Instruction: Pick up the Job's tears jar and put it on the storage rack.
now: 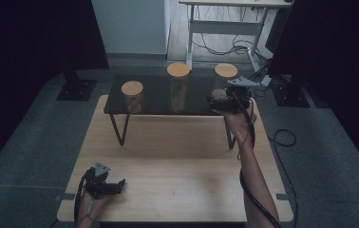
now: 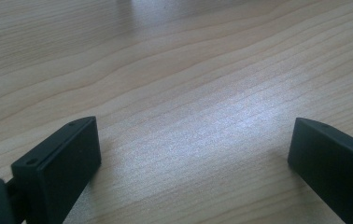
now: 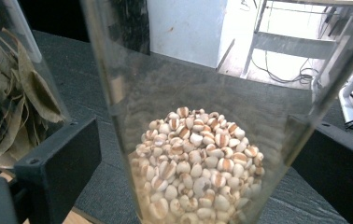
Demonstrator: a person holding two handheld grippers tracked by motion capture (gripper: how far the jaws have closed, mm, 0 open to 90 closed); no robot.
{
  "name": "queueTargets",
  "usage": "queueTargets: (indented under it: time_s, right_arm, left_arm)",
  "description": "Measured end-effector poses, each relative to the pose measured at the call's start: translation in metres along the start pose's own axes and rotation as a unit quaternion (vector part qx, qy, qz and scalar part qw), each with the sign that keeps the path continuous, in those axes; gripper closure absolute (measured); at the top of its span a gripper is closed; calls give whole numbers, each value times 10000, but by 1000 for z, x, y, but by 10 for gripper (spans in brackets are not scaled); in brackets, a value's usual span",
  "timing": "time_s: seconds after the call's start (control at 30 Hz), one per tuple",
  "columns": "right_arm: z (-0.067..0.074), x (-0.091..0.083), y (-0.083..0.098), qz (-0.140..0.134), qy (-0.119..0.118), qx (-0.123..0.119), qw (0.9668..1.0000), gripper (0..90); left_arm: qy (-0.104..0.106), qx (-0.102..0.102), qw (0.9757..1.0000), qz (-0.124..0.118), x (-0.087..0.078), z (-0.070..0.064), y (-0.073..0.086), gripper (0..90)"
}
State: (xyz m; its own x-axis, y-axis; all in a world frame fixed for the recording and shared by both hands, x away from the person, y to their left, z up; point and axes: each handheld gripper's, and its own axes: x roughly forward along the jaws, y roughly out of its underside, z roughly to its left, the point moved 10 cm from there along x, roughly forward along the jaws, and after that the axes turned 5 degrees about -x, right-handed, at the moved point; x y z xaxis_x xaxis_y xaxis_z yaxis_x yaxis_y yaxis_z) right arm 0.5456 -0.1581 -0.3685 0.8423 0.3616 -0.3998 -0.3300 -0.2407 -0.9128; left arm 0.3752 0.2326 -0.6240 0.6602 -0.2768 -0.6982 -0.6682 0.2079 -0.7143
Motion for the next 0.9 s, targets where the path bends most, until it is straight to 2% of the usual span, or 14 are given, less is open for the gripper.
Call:
queueTargets:
  time_s: [0.9]
  right_arm:
    - [2,-22,-1,-167,12,-166,9997,38]
  left_arm:
    - [-3,4,10000,3,0,0,0,21]
